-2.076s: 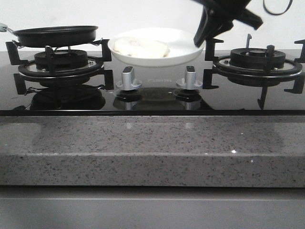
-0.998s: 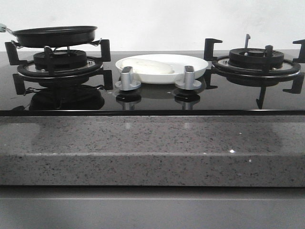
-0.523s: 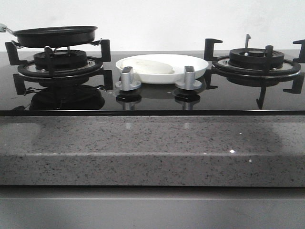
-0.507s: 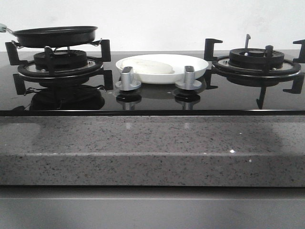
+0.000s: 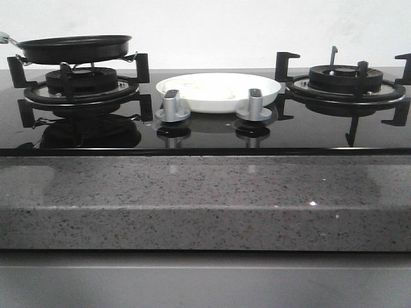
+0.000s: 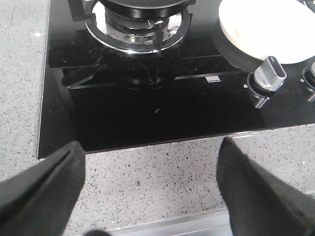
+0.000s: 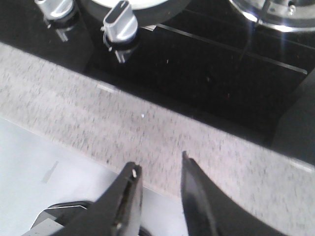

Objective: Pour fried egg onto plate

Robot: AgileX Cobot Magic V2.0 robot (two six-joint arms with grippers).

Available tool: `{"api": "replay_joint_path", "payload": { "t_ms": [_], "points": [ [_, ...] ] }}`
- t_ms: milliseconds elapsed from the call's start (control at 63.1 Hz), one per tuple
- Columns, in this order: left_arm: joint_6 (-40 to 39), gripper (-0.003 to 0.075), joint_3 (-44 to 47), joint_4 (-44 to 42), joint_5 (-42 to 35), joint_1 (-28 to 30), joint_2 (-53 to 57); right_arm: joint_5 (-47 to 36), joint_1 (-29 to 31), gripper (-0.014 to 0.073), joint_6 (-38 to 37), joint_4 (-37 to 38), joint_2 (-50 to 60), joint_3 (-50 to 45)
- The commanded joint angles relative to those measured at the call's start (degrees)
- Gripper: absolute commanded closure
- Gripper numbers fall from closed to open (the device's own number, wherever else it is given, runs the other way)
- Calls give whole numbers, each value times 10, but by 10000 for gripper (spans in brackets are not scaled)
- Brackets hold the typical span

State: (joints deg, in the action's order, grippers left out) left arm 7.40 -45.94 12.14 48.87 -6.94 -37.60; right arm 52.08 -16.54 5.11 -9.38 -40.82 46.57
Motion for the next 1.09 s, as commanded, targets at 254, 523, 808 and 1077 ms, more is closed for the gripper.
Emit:
{"api": "replay_joint_path", "payload": {
  "t_ms": [254, 523, 808, 1077],
  "points": [
    [-6, 523, -15, 11, -37, -5, 0, -16, 1, 512, 4, 0, 54, 5],
    [-6, 741, -15, 6, -56, -5, 0, -18, 1, 712, 4, -1, 54, 5],
    [-6, 741, -15, 5, -58, -5, 0, -14, 1, 712, 4, -1, 54, 5],
    [-6, 741, -15, 5, -58, -5, 0, -14, 1, 712, 4, -1, 54, 5]
  ]
}}
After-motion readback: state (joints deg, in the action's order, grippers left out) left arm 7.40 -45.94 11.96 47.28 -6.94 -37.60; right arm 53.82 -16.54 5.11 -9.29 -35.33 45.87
